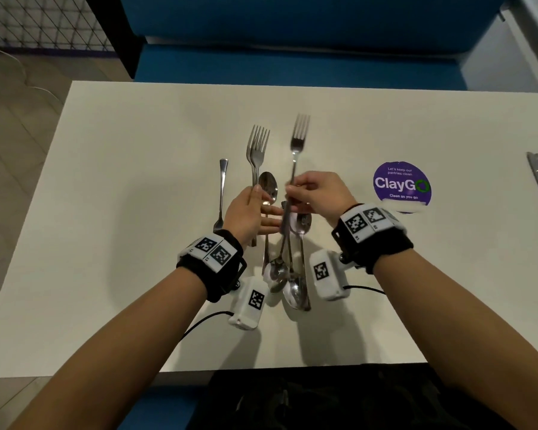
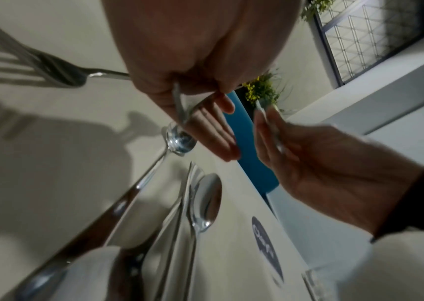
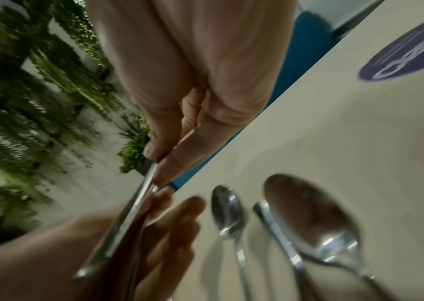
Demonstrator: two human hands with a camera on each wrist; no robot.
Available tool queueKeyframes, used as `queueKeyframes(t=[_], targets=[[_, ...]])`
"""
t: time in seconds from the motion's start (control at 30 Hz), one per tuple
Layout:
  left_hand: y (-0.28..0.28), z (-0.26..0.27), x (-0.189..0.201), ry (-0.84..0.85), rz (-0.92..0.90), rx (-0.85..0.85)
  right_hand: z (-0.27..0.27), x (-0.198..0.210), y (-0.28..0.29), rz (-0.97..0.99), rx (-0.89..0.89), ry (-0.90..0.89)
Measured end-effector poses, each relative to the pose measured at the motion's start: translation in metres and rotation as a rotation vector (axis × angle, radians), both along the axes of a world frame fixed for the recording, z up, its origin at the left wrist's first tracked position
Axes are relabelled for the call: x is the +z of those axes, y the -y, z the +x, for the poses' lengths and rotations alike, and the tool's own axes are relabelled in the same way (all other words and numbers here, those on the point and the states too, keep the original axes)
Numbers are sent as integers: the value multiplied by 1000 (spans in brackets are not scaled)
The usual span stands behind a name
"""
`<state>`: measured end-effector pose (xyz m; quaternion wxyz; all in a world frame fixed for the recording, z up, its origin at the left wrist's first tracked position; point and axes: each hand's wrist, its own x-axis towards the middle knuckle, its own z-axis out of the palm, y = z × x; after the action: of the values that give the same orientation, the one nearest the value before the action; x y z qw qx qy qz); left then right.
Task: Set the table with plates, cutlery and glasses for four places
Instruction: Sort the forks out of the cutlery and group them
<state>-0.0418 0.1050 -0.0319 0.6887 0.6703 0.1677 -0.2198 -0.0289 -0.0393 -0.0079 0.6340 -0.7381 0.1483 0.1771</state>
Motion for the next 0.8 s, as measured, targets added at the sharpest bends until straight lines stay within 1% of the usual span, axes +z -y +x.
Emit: queueKeyframes(t=[0.07, 0.13, 0.27, 0.33, 0.4, 0.47, 0.57, 0.6, 0.63, 0.7, 0.8], targets=[[-5, 0, 2, 4, 7, 10, 2, 2, -25, 2, 98, 2], [-13, -1, 3, -10, 21, 44, 5, -2, -44, -44, 175, 13], [-36, -4, -2, -61, 0, 108, 16, -6, -66, -297, 312, 109], [-50, -4, -5, -65, -3, 132, 25, -8, -74, -365, 322, 148], [-66, -4, -6, -74, 7, 153, 35, -14, -82, -509, 354, 200], [-83, -2, -9, -88, 44, 172, 45, -23, -91, -702, 497, 250], [-104, -1, -12, -114, 46, 215, 51, -38, -109, -906, 865, 321], [-109, 0, -13, -120, 40, 224, 50, -41, -114, -949, 949, 359], [-114, 0, -14, -122, 36, 230, 50, -44, -118, -991, 1003, 404], [-122, 0, -14, -118, 38, 236, 50, -45, -121, -1066, 1055, 491], [-131, -2, -17, -81, 53, 233, 56, -42, -123, -1143, 1154, 547]])
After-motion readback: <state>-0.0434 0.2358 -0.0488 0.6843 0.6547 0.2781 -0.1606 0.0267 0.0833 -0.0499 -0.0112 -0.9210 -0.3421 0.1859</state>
